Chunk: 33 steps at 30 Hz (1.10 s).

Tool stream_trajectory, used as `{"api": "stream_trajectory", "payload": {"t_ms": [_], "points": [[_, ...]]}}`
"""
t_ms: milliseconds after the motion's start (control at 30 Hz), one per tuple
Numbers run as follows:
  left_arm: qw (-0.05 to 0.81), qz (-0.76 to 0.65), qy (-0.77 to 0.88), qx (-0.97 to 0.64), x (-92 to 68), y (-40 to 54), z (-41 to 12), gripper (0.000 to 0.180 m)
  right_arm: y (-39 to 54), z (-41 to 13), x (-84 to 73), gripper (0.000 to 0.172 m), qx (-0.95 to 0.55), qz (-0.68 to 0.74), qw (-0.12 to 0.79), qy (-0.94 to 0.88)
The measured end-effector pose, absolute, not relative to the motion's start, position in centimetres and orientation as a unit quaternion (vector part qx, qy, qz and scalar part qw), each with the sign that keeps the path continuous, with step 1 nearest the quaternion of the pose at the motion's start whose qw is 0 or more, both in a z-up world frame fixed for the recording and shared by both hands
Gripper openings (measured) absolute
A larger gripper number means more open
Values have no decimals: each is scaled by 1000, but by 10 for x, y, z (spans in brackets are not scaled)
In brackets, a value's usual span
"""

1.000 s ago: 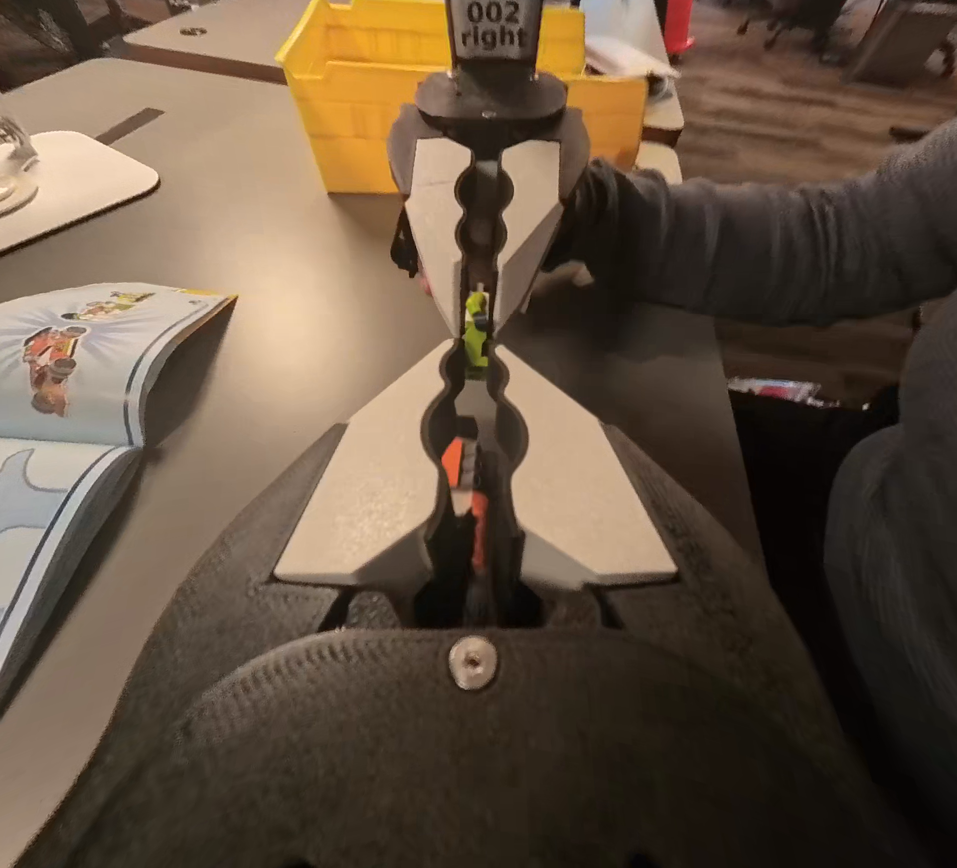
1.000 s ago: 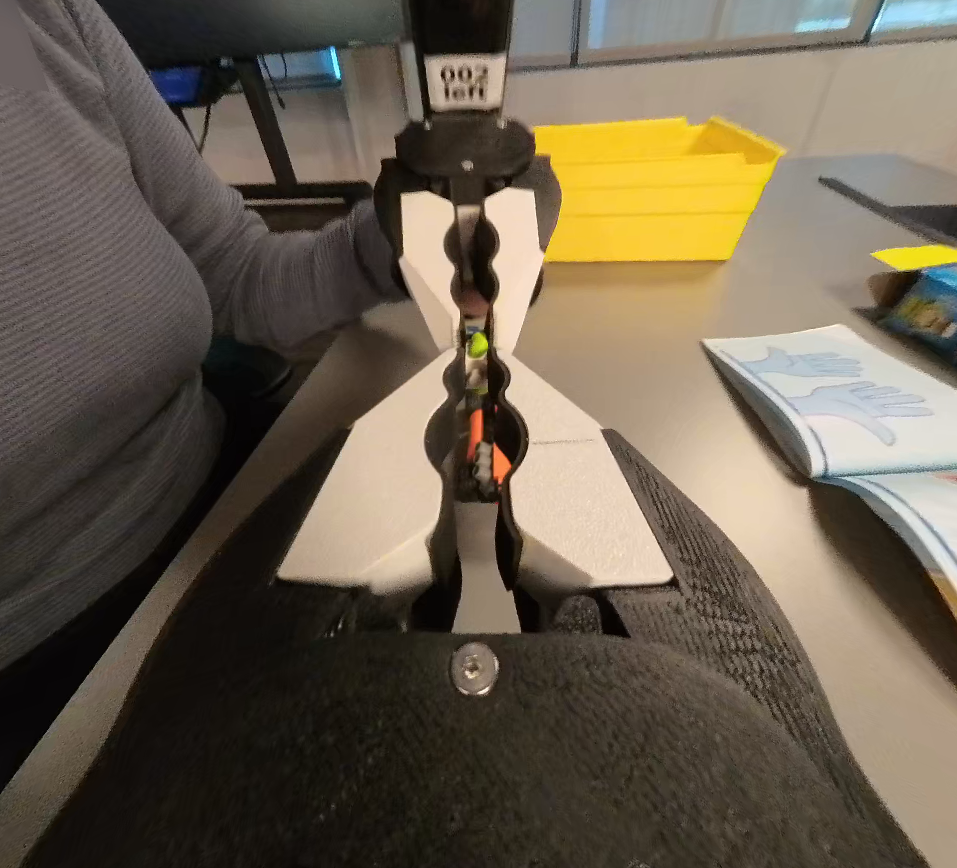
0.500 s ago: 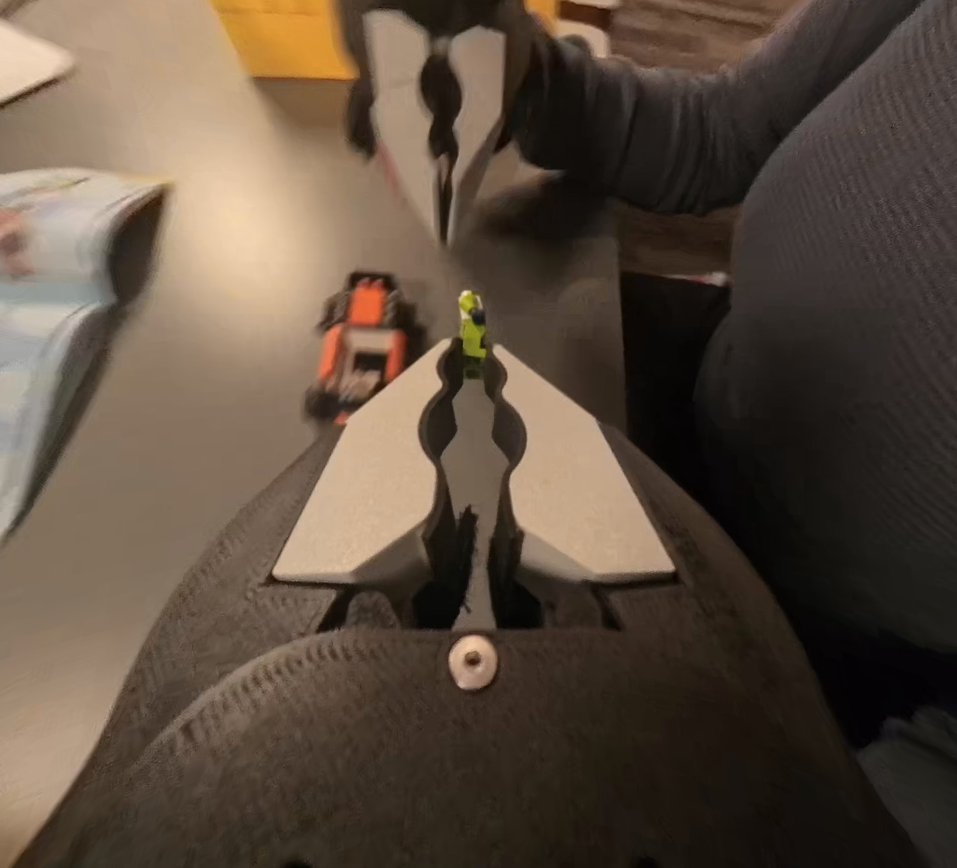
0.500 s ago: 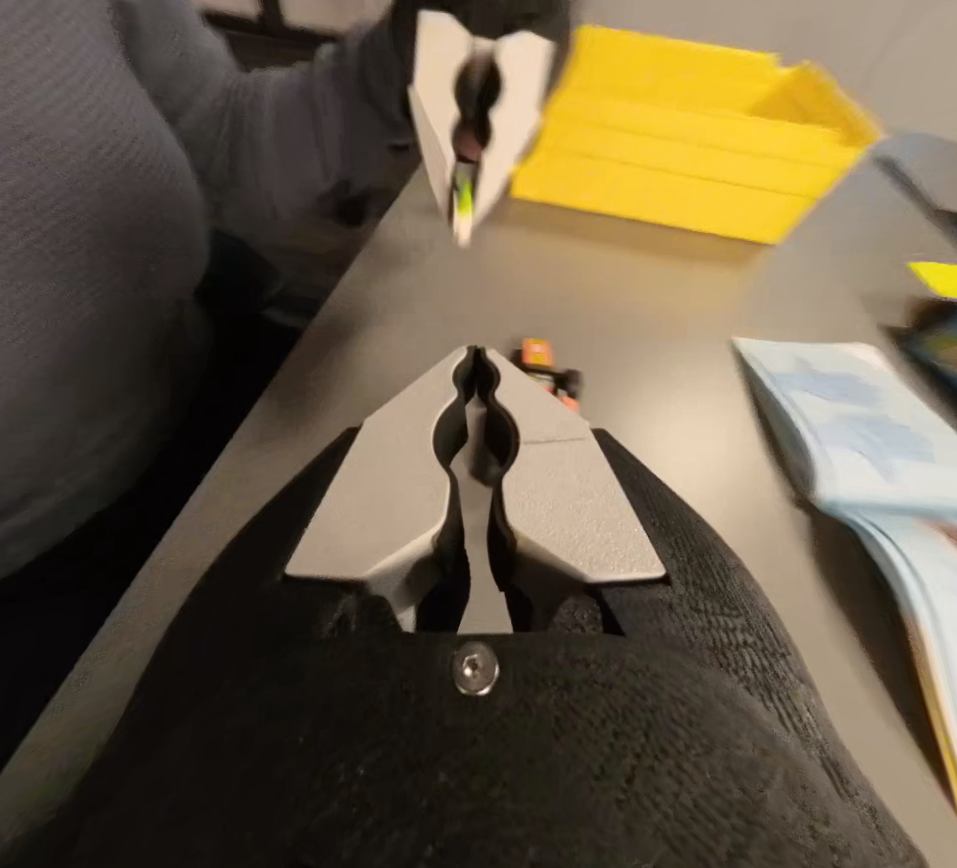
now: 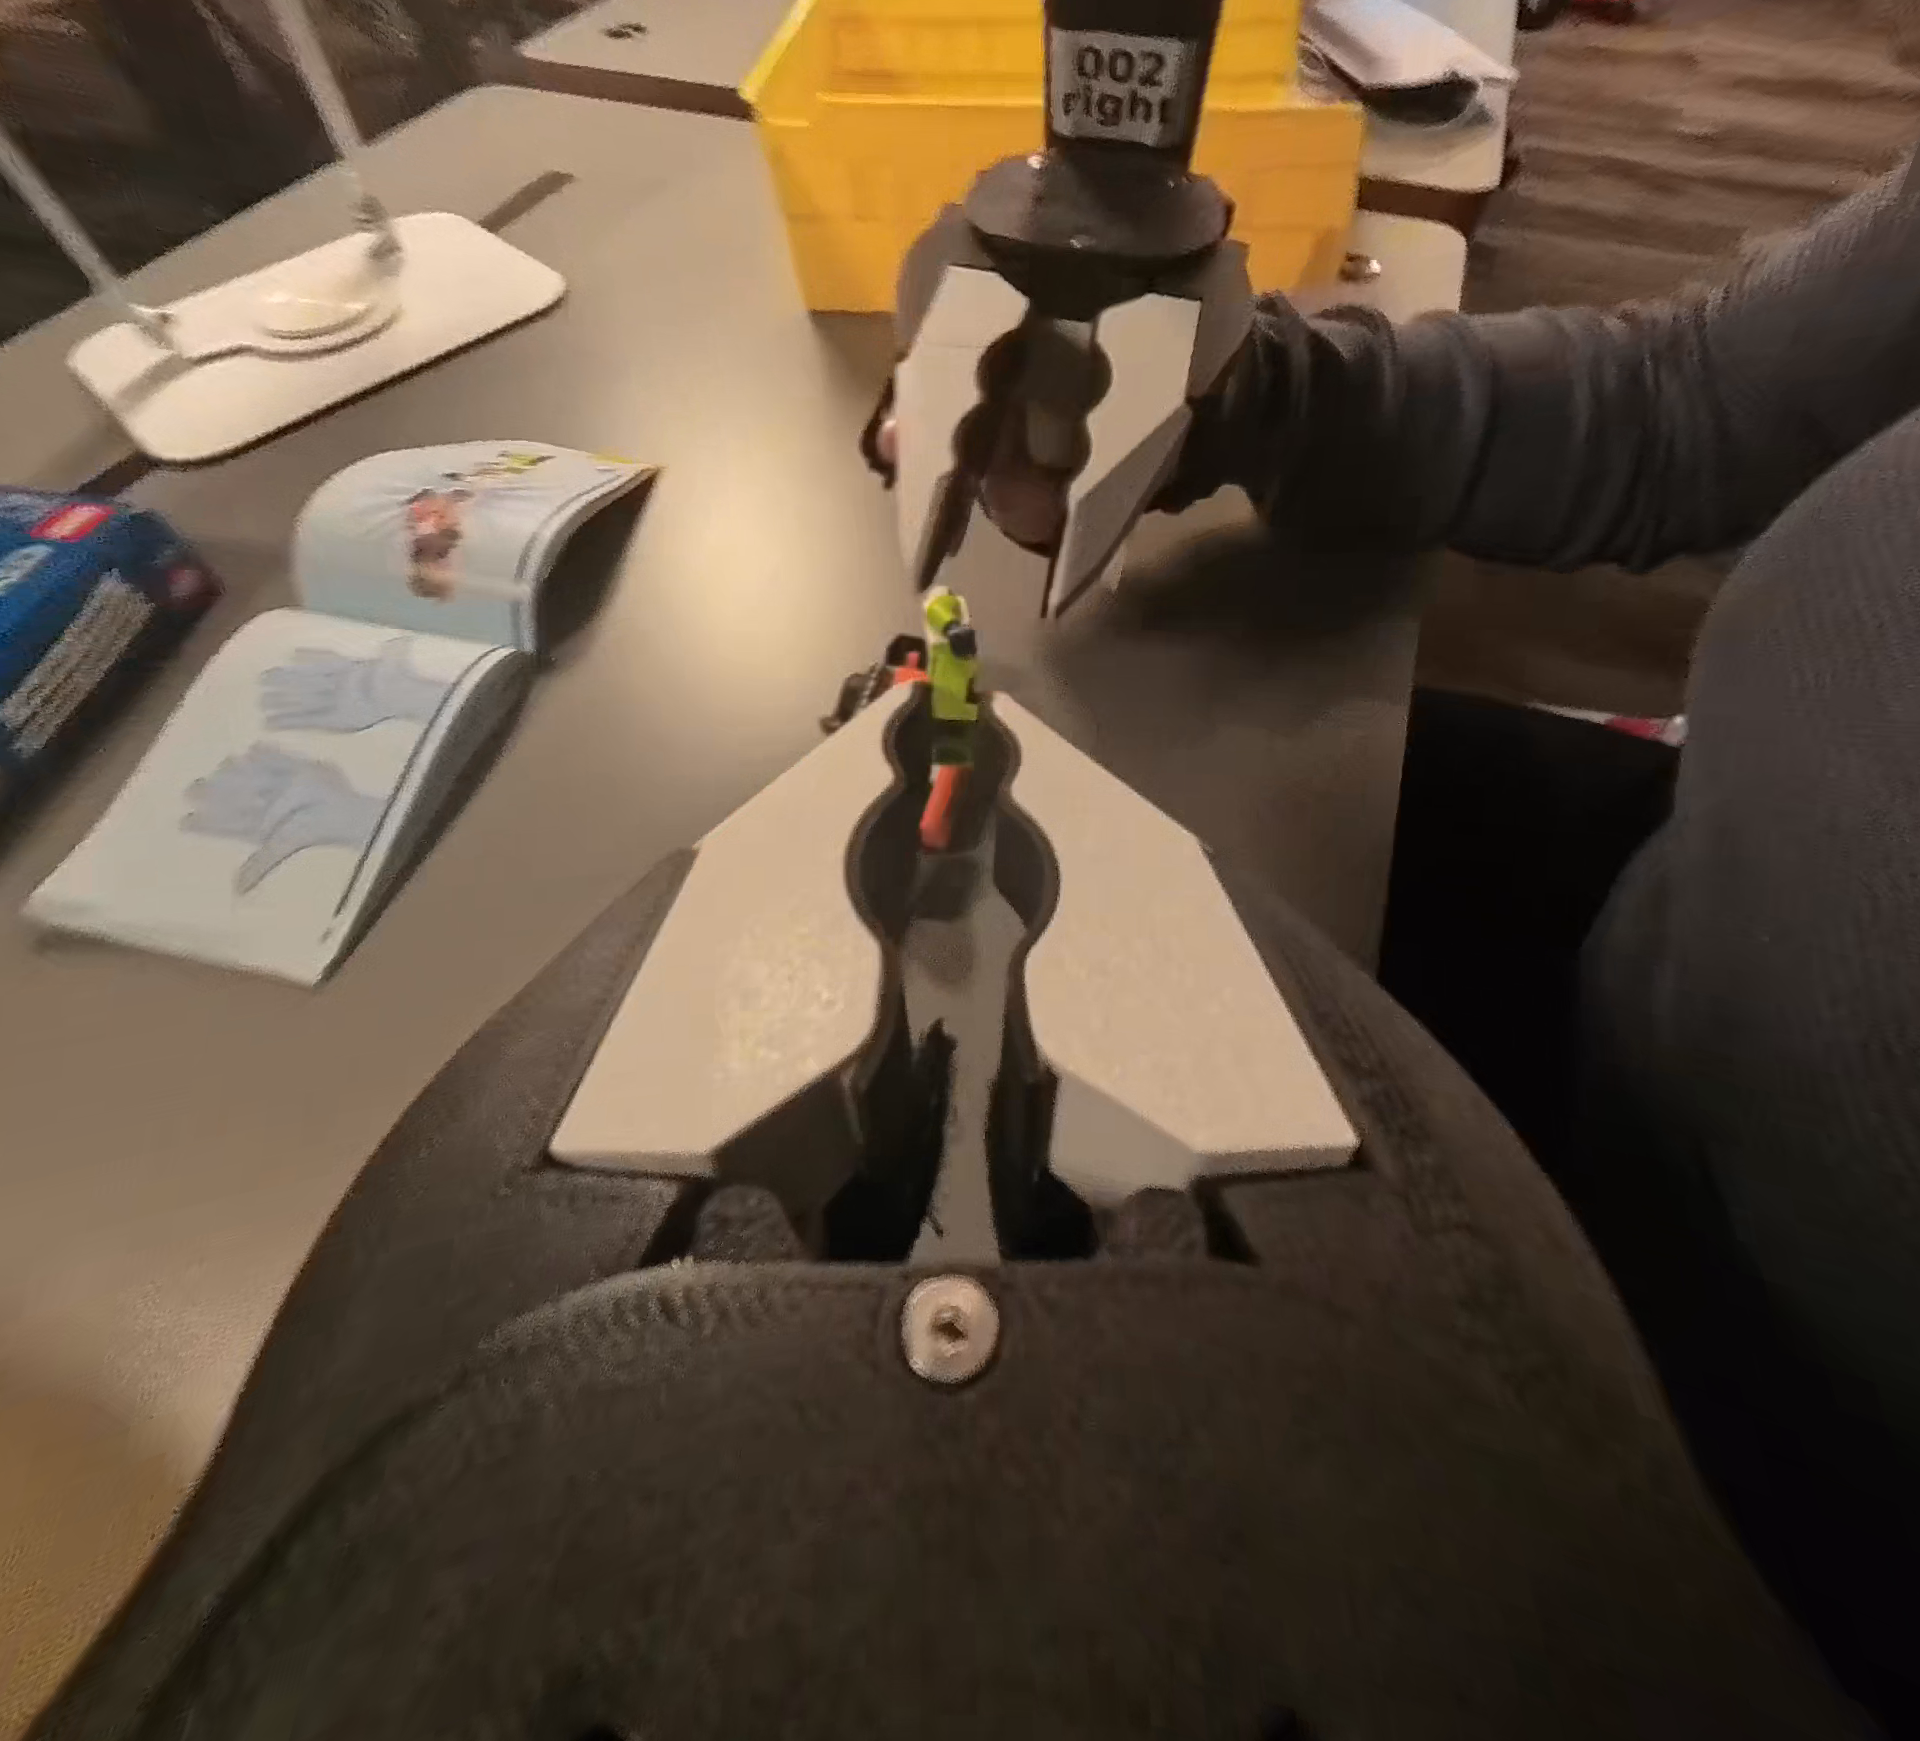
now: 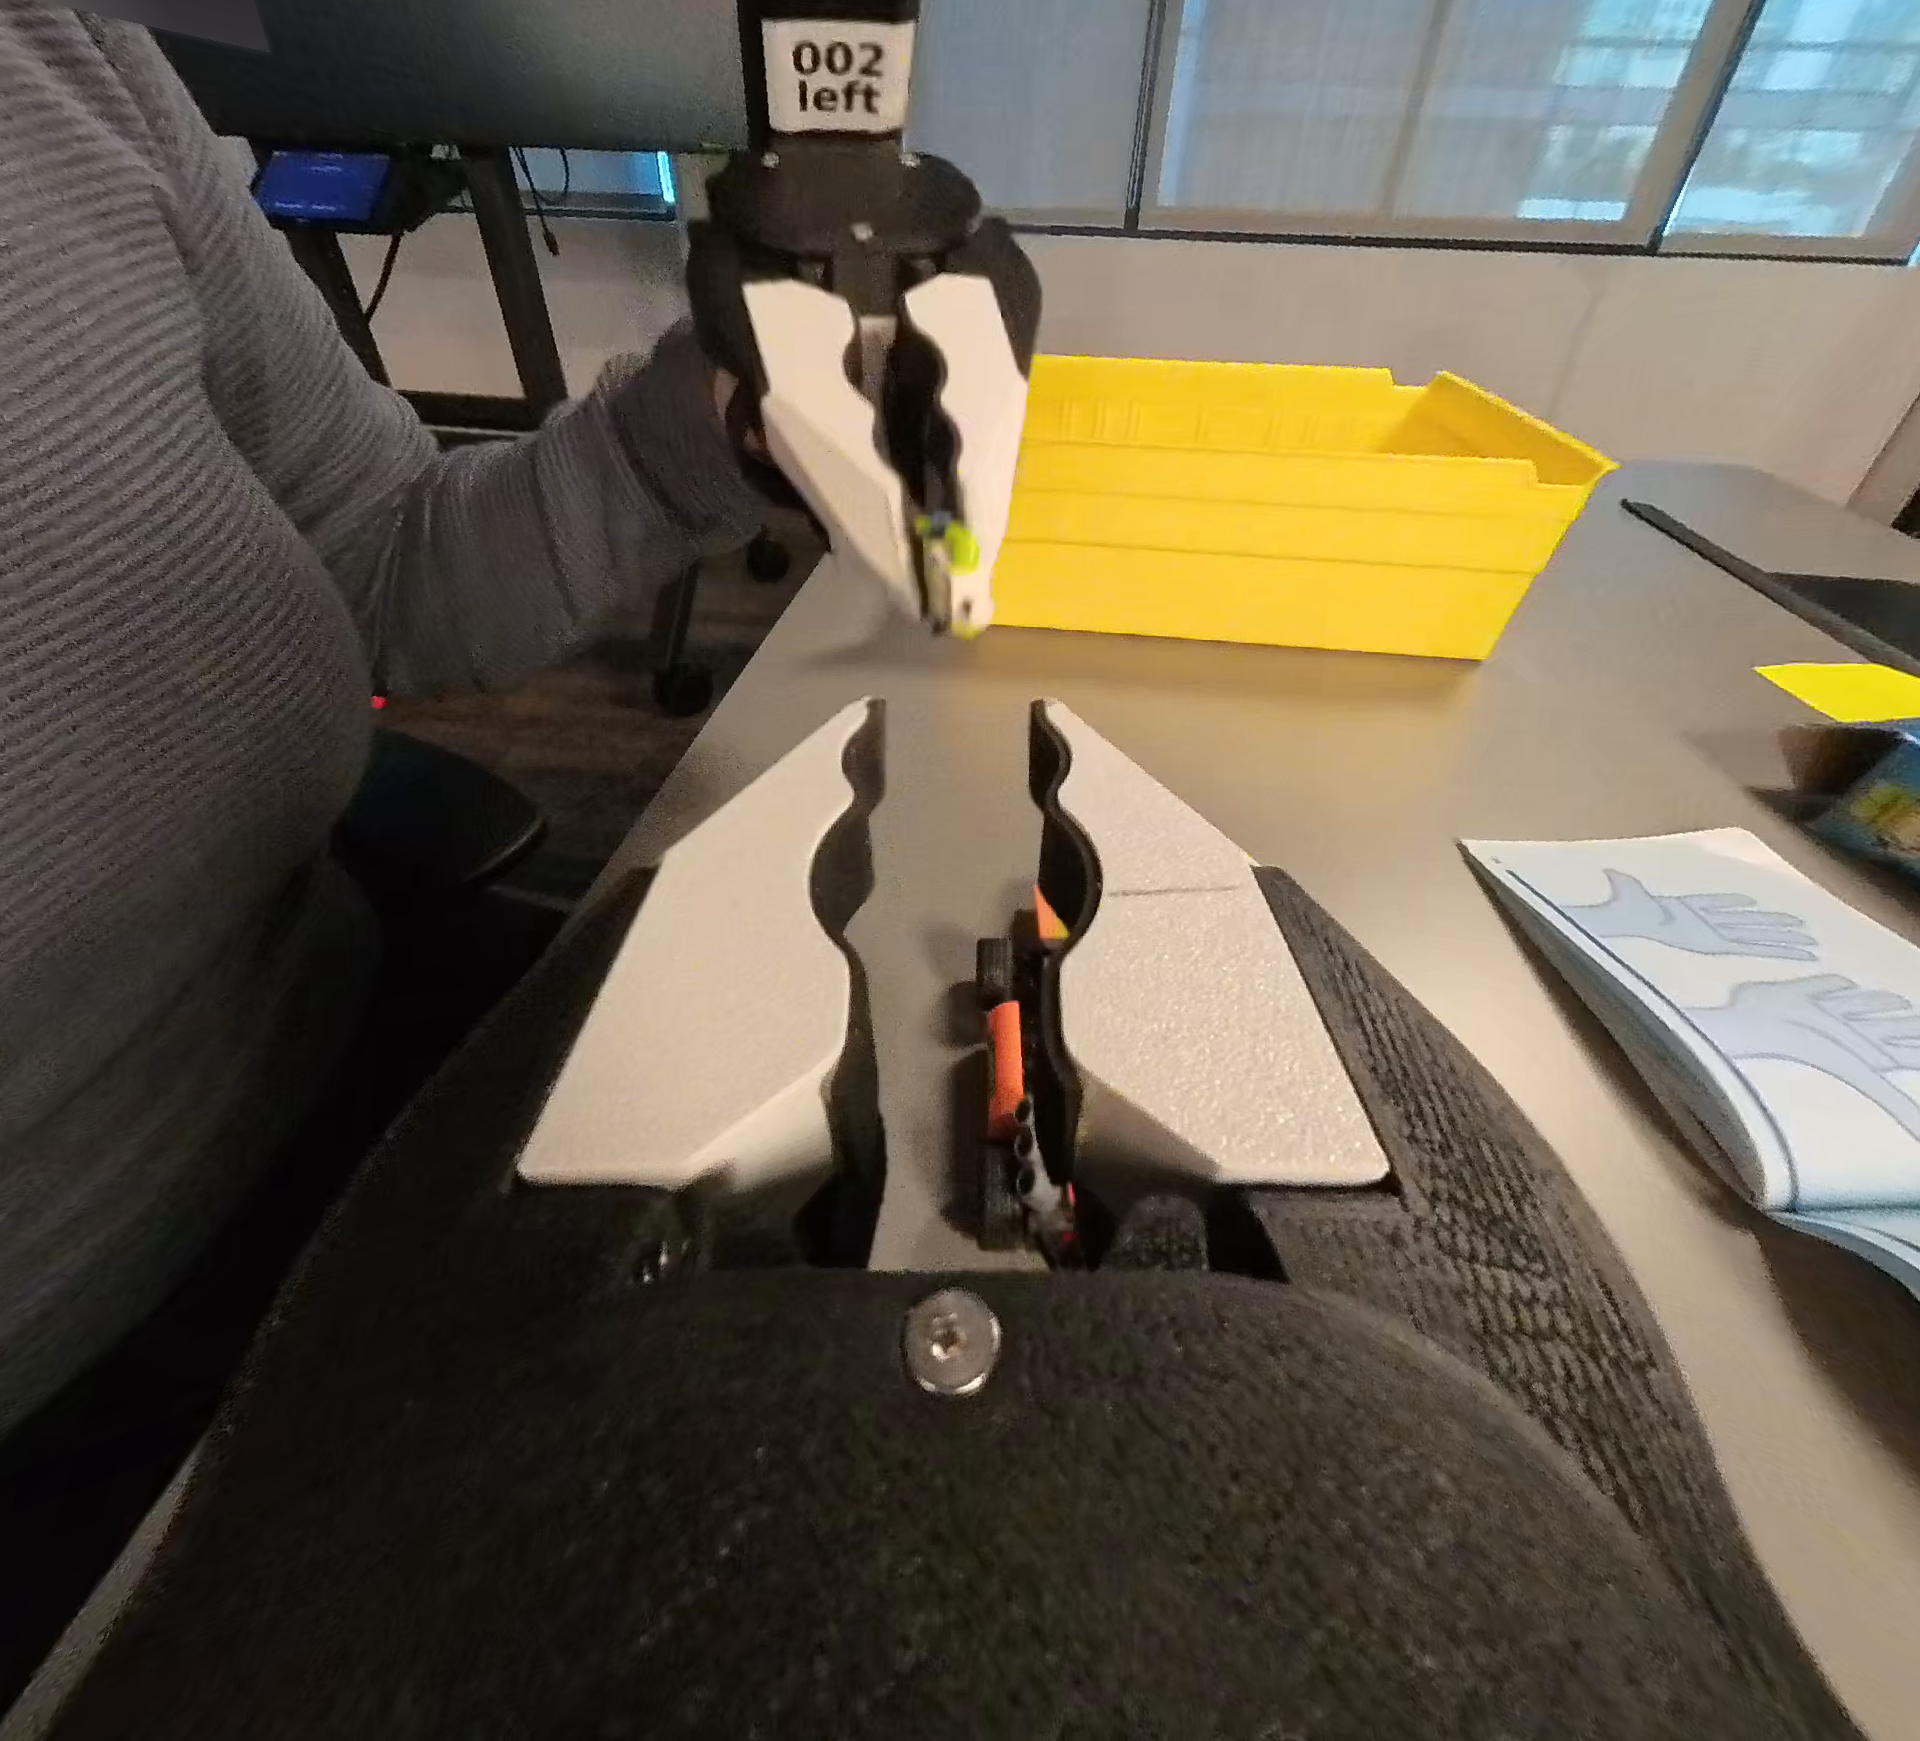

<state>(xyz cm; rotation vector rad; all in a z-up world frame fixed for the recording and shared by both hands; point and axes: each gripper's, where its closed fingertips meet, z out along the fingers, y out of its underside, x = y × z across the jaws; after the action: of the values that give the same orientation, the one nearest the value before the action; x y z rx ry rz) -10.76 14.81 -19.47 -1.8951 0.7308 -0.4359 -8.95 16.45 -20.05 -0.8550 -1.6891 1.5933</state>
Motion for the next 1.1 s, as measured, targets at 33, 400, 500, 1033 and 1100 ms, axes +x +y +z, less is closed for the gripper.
{"api": "stream_trajectory", "payload": {"t_ms": [33,400,500,1033,1100], "points": [[498,-186,317,-785,-98,152,-201,7,162,-203,-92,29,-329,609,323,-645],[484,-236,337,-772,-75,167,-208,7,160,-208,-86,16,-329,632,277,-645],[482,-243,339,-770,-73,167,-208,7,160,-206,-85,15,-326,637,275,-642],[511,-245,323,-758,-69,172,-201,15,167,-193,-75,6,-307,650,285,-634],[516,-240,340,-749,-66,170,-201,8,166,-193,-73,6,-300,645,291,-640]]}}
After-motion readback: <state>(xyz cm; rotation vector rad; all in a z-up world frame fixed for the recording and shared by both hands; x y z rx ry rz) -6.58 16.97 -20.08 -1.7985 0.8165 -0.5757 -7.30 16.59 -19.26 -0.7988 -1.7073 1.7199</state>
